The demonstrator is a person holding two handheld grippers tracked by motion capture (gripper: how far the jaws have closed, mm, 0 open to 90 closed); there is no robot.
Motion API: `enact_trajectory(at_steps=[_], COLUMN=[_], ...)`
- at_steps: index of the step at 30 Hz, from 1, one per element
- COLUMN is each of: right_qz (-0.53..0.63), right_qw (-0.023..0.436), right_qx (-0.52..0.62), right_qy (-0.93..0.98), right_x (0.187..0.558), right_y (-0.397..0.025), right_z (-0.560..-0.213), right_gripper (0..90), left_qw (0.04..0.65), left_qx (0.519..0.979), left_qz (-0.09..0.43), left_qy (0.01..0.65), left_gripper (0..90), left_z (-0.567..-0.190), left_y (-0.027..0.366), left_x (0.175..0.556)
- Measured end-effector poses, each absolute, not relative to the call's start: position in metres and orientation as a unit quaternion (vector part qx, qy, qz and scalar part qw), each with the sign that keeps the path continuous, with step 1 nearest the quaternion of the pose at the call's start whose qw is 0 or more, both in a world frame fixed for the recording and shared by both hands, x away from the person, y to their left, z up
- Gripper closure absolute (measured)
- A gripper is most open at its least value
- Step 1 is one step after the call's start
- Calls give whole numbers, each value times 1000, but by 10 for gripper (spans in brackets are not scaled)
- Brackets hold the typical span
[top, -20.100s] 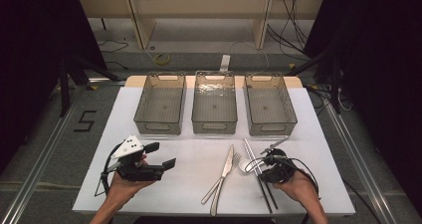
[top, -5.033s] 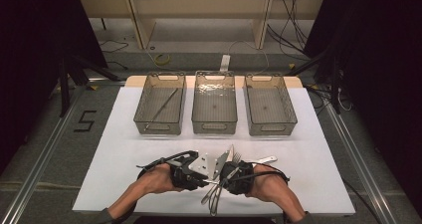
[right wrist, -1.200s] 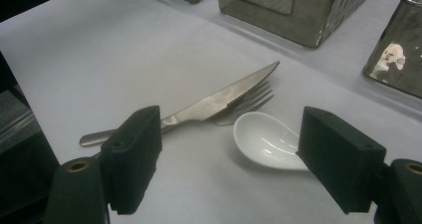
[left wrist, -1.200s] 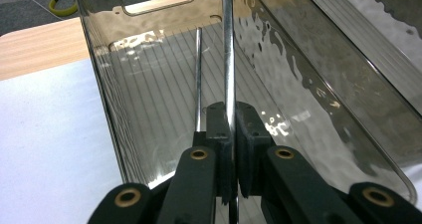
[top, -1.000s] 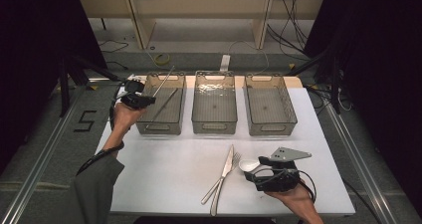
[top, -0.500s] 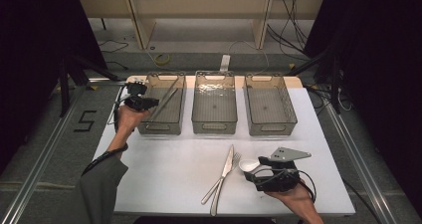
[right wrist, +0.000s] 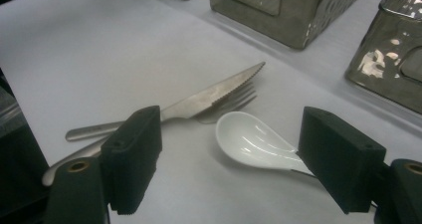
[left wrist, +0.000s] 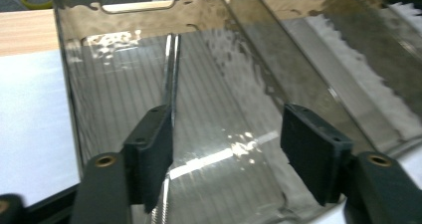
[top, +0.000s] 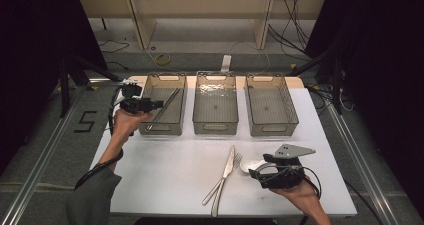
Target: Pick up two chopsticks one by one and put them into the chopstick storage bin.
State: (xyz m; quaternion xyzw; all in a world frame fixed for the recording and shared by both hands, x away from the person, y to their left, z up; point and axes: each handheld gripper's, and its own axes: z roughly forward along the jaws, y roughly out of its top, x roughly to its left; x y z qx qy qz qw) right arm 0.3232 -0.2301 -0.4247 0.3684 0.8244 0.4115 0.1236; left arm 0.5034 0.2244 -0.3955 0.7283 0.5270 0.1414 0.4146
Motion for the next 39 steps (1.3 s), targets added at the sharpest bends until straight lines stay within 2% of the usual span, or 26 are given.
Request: enact_trajectory(at_steps=[8, 16, 28, 39], right_qz=[364, 302, 236, 210], right_qw=[146, 126, 121, 113], right_qx=[352, 311, 281, 259], right_qy=[850, 892, 923, 936], right_x=[341, 364, 382, 390], right_y=[-240, -241, -231, -227], right_z=[-422, -420, -435, -438], right_gripper=[260, 254, 254, 258], left_qw=[437, 444, 490, 512], left_qx=[731, 747, 733, 736], left_qz=[145, 132, 139, 128], left_qy=[503, 476, 451, 423], left_gripper=[258, 195, 168, 147], left_z=[-394, -405, -413, -411], left_y=[221, 218, 219, 213], left_x=[467, 439, 398, 377])
